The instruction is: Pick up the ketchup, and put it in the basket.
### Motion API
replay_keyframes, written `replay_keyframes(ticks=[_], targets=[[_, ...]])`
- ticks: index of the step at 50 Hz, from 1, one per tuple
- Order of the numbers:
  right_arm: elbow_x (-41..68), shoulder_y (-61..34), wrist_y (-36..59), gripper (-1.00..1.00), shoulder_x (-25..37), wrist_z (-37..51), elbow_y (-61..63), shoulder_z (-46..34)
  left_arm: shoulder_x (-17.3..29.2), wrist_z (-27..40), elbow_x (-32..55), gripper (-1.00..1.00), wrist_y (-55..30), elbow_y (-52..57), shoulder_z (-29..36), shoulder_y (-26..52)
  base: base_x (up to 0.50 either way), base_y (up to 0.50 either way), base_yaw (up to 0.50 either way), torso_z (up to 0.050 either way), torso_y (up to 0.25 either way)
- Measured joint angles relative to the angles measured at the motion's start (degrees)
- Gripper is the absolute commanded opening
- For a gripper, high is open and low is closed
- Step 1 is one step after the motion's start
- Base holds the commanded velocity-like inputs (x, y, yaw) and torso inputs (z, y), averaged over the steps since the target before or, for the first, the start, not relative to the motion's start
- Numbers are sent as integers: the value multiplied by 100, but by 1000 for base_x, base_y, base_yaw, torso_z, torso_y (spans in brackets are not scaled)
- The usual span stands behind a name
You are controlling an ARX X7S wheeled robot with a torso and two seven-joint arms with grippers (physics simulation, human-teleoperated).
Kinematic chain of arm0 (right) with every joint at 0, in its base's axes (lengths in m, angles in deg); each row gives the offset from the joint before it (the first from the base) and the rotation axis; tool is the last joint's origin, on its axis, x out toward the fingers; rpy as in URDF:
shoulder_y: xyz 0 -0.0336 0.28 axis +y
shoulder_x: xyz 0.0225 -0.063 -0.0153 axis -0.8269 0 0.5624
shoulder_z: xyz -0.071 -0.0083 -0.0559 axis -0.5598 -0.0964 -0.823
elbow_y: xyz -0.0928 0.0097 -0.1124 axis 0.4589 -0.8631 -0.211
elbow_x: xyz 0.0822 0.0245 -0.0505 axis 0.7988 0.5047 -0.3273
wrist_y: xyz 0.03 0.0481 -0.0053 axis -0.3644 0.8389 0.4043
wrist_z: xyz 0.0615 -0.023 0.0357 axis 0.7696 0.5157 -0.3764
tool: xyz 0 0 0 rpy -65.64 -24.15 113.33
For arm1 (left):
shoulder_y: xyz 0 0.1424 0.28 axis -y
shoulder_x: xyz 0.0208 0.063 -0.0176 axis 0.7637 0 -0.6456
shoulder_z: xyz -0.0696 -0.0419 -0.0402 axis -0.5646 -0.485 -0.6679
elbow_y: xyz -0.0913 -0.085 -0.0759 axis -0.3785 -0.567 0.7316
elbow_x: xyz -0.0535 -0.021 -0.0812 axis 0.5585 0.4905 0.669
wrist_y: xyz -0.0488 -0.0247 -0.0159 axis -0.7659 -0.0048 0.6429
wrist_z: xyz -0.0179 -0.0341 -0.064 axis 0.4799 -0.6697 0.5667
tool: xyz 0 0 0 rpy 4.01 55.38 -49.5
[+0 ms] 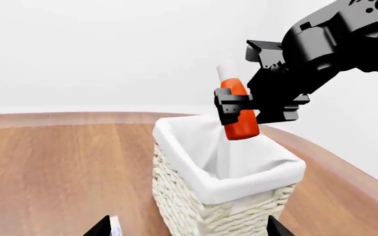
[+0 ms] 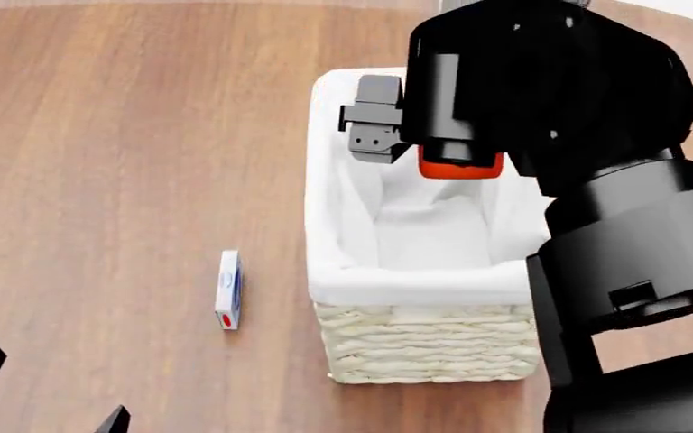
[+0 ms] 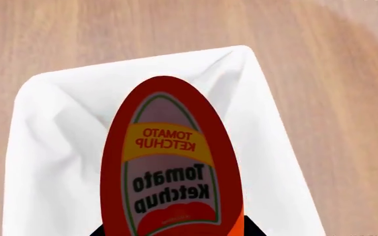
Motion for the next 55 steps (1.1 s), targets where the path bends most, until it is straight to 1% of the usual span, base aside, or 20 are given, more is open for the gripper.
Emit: replay_keyframes(ticks=[20,55], targets=[[-439,91,-394,-100,-302,-930,-719,-455,26,-22,-5,100,76,-90,24,-17,0,0,0,0,0],[-730,214,-740,-100,-558,-1689,-1332,-820,139,38,47,100,134,-11,38,21,0,0,0,0,0]])
